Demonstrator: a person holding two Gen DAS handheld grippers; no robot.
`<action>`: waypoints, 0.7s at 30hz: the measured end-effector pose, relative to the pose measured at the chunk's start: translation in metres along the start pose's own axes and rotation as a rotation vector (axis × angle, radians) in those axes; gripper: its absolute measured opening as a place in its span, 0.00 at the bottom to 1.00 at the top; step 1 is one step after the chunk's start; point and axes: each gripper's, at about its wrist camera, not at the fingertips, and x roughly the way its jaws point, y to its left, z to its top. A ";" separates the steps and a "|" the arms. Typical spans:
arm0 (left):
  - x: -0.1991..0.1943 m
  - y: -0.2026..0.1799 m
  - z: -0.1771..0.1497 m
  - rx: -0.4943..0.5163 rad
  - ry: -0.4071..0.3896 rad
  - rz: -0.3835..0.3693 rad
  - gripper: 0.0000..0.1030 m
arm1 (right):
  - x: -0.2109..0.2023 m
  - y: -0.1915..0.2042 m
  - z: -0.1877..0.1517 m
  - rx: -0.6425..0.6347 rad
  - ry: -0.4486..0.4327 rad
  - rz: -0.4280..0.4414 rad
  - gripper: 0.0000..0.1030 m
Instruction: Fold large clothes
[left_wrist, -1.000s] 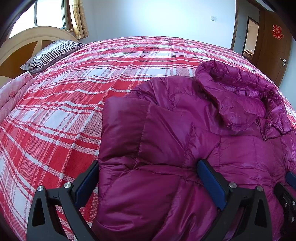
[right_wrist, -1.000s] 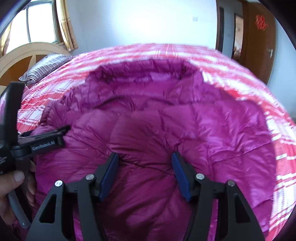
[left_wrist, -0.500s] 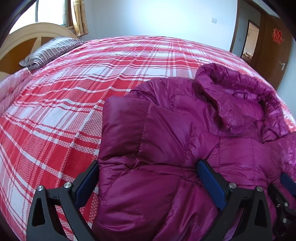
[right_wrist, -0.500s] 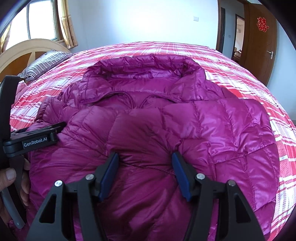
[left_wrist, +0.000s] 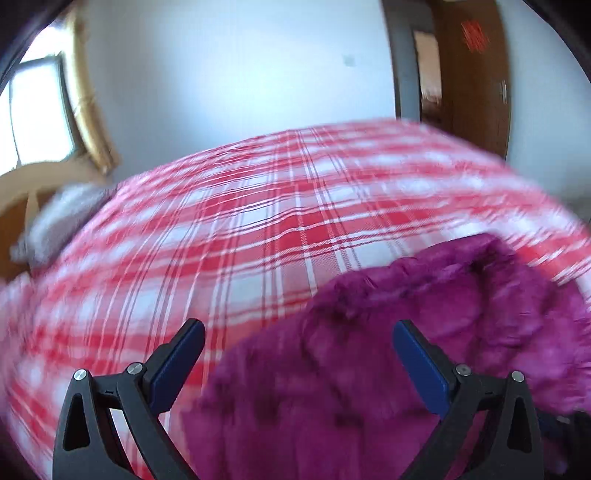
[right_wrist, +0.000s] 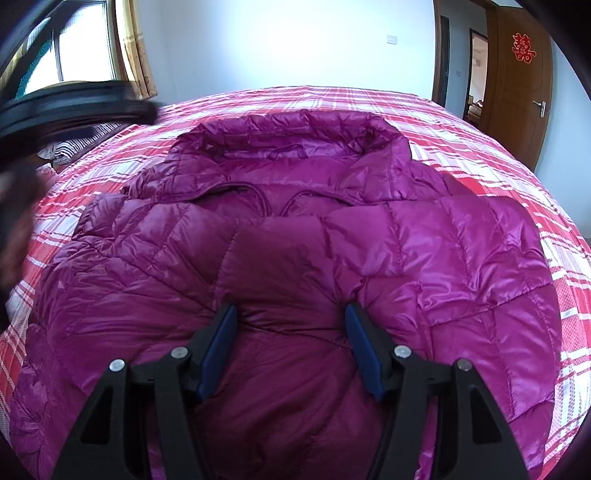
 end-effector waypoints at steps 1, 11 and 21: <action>0.021 -0.010 0.003 0.062 0.054 0.004 0.99 | 0.000 0.000 0.000 0.002 -0.001 0.002 0.62; 0.049 -0.017 0.023 -0.091 0.124 -0.072 0.08 | -0.003 -0.001 -0.001 0.007 -0.007 0.007 0.62; 0.023 -0.006 -0.002 -0.318 -0.009 -0.182 0.06 | -0.012 -0.011 0.001 0.054 -0.018 0.119 0.71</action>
